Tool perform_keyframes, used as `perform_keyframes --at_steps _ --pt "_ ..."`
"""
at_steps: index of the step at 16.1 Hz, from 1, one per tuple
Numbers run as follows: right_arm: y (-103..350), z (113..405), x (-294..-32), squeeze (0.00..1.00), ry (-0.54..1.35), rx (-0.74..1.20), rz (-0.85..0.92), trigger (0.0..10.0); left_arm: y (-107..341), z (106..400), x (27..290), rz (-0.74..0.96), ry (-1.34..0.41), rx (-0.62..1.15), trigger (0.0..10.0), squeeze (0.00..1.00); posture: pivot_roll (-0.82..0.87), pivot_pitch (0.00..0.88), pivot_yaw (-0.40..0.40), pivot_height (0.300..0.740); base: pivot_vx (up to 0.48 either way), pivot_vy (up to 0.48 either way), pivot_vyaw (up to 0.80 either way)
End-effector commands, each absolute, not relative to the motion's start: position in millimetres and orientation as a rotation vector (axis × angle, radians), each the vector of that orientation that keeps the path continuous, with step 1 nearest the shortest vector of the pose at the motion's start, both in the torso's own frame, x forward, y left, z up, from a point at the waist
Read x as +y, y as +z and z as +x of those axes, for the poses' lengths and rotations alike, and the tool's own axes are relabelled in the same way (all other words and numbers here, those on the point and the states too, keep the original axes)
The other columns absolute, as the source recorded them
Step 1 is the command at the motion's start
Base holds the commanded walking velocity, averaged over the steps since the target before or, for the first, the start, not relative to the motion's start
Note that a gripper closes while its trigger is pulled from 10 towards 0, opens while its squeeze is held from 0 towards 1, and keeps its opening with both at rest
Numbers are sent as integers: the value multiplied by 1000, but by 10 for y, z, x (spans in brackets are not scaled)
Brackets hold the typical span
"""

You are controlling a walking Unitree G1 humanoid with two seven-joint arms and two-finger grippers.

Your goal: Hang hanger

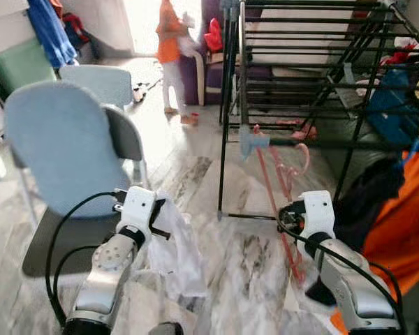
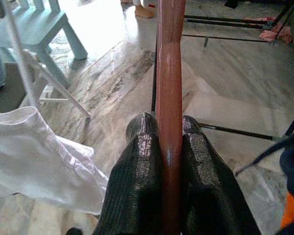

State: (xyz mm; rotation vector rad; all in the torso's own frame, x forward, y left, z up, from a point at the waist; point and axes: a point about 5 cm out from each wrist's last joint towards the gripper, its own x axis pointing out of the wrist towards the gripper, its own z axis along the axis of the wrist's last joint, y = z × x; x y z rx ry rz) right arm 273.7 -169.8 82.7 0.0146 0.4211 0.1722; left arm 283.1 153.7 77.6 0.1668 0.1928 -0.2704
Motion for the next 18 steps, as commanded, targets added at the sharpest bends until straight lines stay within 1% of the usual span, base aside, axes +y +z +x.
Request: perform_keyframes --at_steps 1,12,14,18 --pt "841 2755 -1687 0 173 409 16 10000 853 2841 1562 181 -257 161 10000 0 -106 0 30 740 -375 0 0" --pt "854 2815 -1676 0 149 393 36 10000 886 2806 1526 240 -289 155 10000 0 -99 0 34 740 -394 0 0" --pt "896 2844 -1638 0 135 355 55 10000 988 2834 1606 327 -284 96 10000 0 -82 0 30 740 -386 0 0" --pt "876 2947 -1565 0 105 311 90 10000 1082 2904 1731 295 -239 49 10000 0 -45 0 36 740 -307 0 0"
